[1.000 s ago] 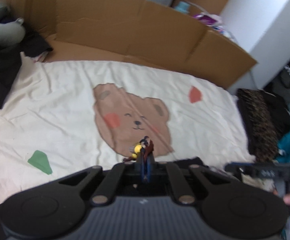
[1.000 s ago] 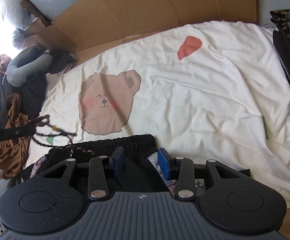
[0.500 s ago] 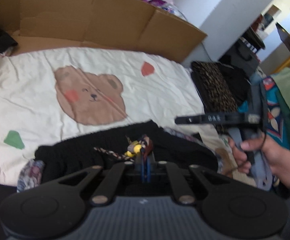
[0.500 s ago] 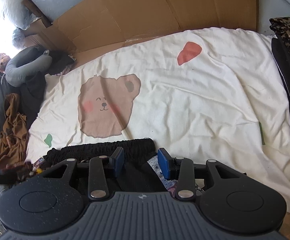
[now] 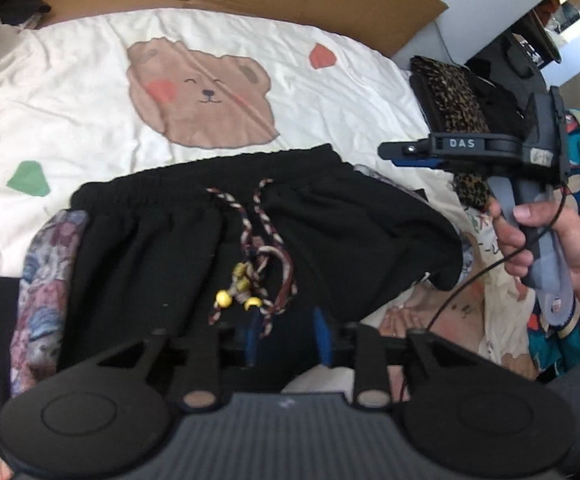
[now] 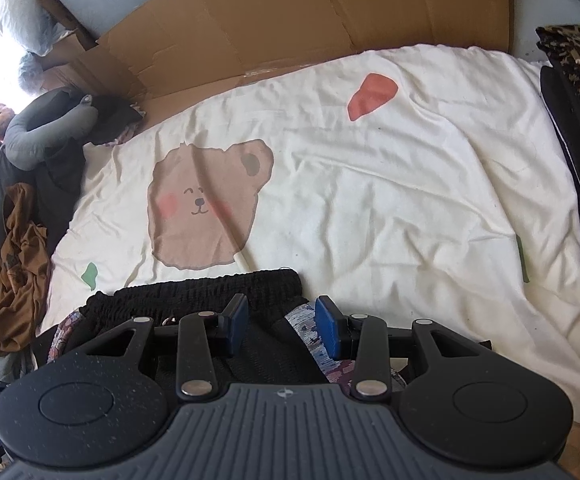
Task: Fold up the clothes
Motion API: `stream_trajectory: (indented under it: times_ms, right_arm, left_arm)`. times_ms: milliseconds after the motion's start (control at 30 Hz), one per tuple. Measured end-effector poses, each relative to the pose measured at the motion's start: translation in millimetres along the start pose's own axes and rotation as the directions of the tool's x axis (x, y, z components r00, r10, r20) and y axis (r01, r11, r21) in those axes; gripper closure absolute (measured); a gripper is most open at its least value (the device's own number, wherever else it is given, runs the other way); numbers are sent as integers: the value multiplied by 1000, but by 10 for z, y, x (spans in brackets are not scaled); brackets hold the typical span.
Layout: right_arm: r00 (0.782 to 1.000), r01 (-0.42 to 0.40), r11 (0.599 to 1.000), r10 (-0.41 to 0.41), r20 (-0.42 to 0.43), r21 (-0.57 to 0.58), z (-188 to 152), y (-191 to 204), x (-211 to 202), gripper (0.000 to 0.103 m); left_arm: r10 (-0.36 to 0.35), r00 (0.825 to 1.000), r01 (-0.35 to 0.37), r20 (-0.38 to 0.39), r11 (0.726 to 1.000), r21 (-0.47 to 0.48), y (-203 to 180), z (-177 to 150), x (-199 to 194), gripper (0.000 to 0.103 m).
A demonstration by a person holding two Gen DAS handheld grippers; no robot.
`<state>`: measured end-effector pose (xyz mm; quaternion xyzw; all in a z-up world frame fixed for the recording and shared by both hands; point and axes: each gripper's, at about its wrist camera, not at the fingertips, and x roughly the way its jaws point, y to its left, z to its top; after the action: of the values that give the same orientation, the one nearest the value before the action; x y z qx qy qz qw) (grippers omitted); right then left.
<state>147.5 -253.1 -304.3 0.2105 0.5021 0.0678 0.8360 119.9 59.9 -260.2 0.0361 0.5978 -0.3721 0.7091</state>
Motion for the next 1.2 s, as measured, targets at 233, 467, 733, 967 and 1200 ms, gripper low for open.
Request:
stream_trajectory:
  times_ms: [233,467,733,967,1200]
  right_arm:
    - [1000,0,1000,0,0,15,58,-67,57,59]
    - [996,79,996,-80,-32,-39,142,-144,270,59]
    - [989,122,988,-129,-78,-93,217,-171,507,59]
    - [995,60,993,-67,-67,-102,260,-110,498,59]
    - [993,-22,992,7,-122,-122,263,-63,579,58]
  left_arm:
    - [77,997,-77,27,997,-18,250,131,-96,71]
    - [241,966,-239,91,970,-41,553,350,-138,71]
    - [358,927,-346,114,931,-113,1004,576,-117,77]
    - [375,921,-357,107,921,-154,1234,643,88,74]
    - [285,957,-271,58,945,-182,1374,578,348,58]
